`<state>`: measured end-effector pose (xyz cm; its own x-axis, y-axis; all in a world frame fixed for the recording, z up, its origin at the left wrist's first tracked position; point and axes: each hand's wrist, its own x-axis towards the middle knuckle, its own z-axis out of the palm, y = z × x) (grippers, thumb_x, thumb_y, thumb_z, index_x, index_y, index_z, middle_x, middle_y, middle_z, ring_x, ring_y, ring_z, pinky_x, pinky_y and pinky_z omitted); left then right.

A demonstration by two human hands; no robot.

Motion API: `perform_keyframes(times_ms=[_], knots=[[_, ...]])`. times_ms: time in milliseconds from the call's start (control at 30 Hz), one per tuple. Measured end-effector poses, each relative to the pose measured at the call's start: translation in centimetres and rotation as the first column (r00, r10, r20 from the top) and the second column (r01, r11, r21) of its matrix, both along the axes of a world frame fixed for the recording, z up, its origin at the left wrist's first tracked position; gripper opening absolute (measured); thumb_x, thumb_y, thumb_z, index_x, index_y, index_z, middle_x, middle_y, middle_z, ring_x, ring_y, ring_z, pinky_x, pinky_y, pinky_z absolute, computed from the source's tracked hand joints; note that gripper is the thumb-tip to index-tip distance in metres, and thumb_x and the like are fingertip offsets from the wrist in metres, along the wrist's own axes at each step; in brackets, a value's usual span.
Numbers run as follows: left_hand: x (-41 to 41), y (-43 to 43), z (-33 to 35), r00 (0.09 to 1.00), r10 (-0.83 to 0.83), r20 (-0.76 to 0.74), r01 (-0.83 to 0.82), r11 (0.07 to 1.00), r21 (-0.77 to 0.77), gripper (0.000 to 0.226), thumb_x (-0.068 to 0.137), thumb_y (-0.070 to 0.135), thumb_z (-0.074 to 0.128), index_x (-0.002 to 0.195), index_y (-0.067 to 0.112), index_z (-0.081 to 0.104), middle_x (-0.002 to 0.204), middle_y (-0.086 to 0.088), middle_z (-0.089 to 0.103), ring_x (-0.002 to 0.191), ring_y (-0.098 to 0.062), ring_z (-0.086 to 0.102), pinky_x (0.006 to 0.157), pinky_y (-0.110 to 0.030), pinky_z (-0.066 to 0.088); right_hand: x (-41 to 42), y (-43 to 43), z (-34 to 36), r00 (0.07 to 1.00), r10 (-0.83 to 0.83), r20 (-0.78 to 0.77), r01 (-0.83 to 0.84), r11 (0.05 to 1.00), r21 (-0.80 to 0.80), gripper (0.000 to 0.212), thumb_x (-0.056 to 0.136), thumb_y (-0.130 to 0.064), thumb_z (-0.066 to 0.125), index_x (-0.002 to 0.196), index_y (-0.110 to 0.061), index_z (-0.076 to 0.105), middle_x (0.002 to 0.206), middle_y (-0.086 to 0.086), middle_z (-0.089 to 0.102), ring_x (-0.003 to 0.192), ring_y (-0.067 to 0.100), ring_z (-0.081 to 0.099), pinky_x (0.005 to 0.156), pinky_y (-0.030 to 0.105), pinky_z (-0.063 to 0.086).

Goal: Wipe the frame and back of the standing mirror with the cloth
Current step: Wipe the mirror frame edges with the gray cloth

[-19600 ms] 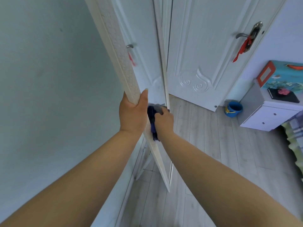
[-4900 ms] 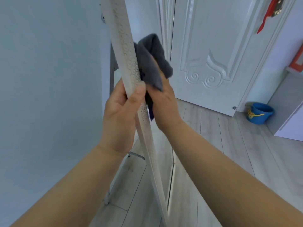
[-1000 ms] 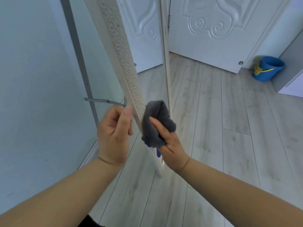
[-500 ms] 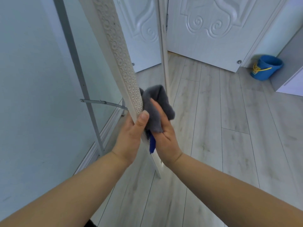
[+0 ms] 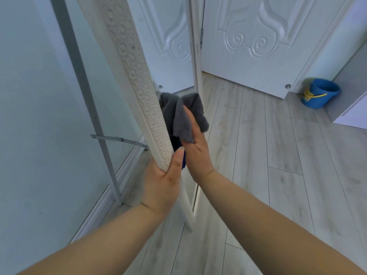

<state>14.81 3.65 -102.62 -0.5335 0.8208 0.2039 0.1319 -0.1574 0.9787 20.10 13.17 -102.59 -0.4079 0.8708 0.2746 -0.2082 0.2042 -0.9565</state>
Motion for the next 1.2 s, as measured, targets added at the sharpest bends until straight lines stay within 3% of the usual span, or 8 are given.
perform_keyframes(times_ms=[133, 233, 367, 567, 800, 1000, 1100, 1200], knots=[[-0.3, -0.1, -0.4, 0.998, -0.045, -0.031, 0.047, 0.998, 0.043, 0.049, 0.087, 0.052, 0.055, 0.123, 0.021, 0.067, 0.104, 0.014, 0.074, 0.105, -0.007, 0.068, 0.083, -0.012, 0.052, 0.0, 1.4, -4.3, 0.991, -0.096, 0.089, 0.118, 0.950, -0.289, 0.039, 0.104, -0.027, 0.046, 0.138, -0.047, 0.043, 0.143, 0.009, 0.053, 0.128, 0.021, 0.055, 0.110, 0.045, 0.045], [-0.2, -0.1, -0.4, 0.998, -0.023, -0.065, 0.025, 0.999, 0.030, 0.033, 0.088, 0.050, 0.055, 0.116, 0.035, 0.066, 0.097, 0.012, 0.072, 0.104, -0.009, 0.068, 0.085, -0.023, 0.056, -0.7, 3.6, -4.4, 0.996, -0.085, 0.011, 0.081, 0.899, -0.431, 0.042, 0.101, -0.025, 0.049, 0.143, -0.027, 0.048, 0.138, 0.017, 0.057, 0.125, 0.028, 0.057, 0.108, 0.049, 0.046], [-0.1, -0.2, -0.3, 0.997, 0.065, -0.049, -0.068, 0.996, -0.052, 0.025, 0.078, 0.061, 0.056, 0.066, 0.039, 0.055, 0.063, 0.013, 0.052, 0.058, 0.002, 0.055, 0.055, -0.017, 0.045, -3.2, 7.4, 0.6, 0.971, -0.131, -0.200, 0.061, 0.944, -0.324, 0.037, 0.094, -0.024, 0.054, 0.130, -0.026, 0.059, 0.132, 0.006, 0.062, 0.126, 0.019, 0.058, 0.111, 0.039, 0.045], [-0.3, -0.1, -0.9, 0.995, 0.080, -0.065, -0.083, 0.996, -0.045, 0.052, 0.079, 0.059, 0.057, 0.073, 0.009, 0.044, 0.057, 0.005, 0.042, 0.052, -0.004, 0.049, 0.049, -0.022, 0.039, -3.8, 11.4, 2.4, 0.984, -0.176, -0.004, 0.176, 0.984, 0.000, 0.051, 0.095, -0.023, 0.051, 0.145, -0.031, 0.045, 0.147, 0.006, 0.048, 0.134, 0.020, 0.048, 0.111, 0.035, 0.043], [-0.4, -0.1, -0.6, 0.986, 0.052, -0.160, -0.051, 0.999, 0.007, 0.028, 0.088, 0.048, 0.054, 0.079, 0.022, 0.061, 0.058, 0.000, 0.052, 0.052, -0.004, 0.055, 0.049, -0.020, 0.046, -3.5, 11.0, -7.0, 0.948, -0.267, 0.173, 0.313, 0.679, -0.664, 0.026, 0.103, -0.028, 0.041, 0.085, -0.015, 0.054, 0.083, 0.007, 0.058, 0.090, 0.024, 0.057, 0.071, 0.031, 0.049], [-0.5, -0.1, -1.7, 0.980, 0.116, -0.160, -0.123, 0.992, -0.034, 0.049, 0.084, 0.055, 0.055, 0.070, 0.010, 0.042, 0.054, 0.005, 0.043, 0.046, -0.004, 0.046, 0.043, -0.025, 0.034, -5.3, 15.1, 0.4, 0.934, -0.322, -0.153, 0.261, 0.910, -0.321, 0.017, 0.100, -0.023, 0.050, 0.115, -0.027, 0.056, 0.118, 0.009, 0.058, 0.117, 0.027, 0.058, 0.101, 0.038, 0.048], [-0.6, -0.1, -1.7, 0.975, 0.098, -0.198, -0.105, 0.994, -0.021, 0.044, 0.087, 0.052, 0.054, 0.062, 0.018, 0.039, 0.053, 0.007, 0.042, 0.044, -0.004, 0.044, 0.041, -0.024, 0.030, -6.0, 17.2, 4.5, 0.954, -0.291, -0.070, 0.294, 0.955, 0.048, 0.052, 0.100, -0.016, 0.047, 0.149, -0.030, 0.036, 0.151, 0.010, 0.040, 0.137, 0.025, 0.045, 0.113, 0.037, 0.042], [-0.8, 0.2, -1.4, 0.969, 0.095, -0.228, -0.104, 0.994, -0.028, 0.041, 0.087, 0.052, 0.054, 0.060, 0.025, 0.040, 0.052, 0.008, 0.041, 0.044, -0.005, 0.044, 0.041, -0.023, 0.028, -5.7, 18.4, 3.9, 0.947, -0.320, -0.020, 0.320, 0.947, -0.004, 0.054, 0.100, -0.016, 0.048, 0.152, -0.024, 0.033, 0.144, 0.007, 0.046, 0.135, 0.025, 0.047, 0.109, 0.035, 0.044]])
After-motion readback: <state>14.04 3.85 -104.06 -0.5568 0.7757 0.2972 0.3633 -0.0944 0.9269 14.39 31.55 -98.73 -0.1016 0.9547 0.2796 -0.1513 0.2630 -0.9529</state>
